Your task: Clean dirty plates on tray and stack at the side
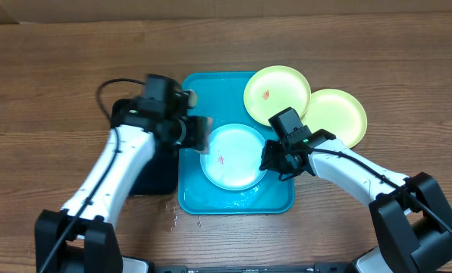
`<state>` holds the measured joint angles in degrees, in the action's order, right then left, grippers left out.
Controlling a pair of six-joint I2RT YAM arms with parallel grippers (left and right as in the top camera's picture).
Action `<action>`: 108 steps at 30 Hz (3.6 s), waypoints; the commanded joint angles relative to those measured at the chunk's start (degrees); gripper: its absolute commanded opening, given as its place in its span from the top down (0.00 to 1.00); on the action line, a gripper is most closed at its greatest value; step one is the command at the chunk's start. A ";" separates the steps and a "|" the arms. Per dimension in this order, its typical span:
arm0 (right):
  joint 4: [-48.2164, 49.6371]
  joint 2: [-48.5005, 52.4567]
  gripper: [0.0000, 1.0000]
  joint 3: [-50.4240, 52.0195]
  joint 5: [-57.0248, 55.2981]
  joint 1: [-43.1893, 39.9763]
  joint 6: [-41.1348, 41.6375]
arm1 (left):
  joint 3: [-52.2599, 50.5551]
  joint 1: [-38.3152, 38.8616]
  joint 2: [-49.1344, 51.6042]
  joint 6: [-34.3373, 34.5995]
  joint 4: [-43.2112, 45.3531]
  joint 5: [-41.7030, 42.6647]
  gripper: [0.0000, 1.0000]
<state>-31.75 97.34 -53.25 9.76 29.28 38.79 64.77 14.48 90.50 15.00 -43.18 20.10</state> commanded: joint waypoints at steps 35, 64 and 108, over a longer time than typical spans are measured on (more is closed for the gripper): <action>1.16 0.74 0.96 -0.68 -1.38 0.02 -0.17 | 0.98 10.80 18.08 7.32 3.61 -12.55 0.96; 4.20 0.79 0.96 1.88 -1.14 0.02 -0.20 | 10.99 11.47 12.92 4.68 -0.04 -6.64 0.96; 4.22 0.79 0.96 1.88 -1.16 0.02 -0.20 | -2.64 12.66 13.20 19.21 25.18 -6.80 0.96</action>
<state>-28.01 97.67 -52.05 8.75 29.26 38.76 61.93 26.94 104.66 34.98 -19.42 8.08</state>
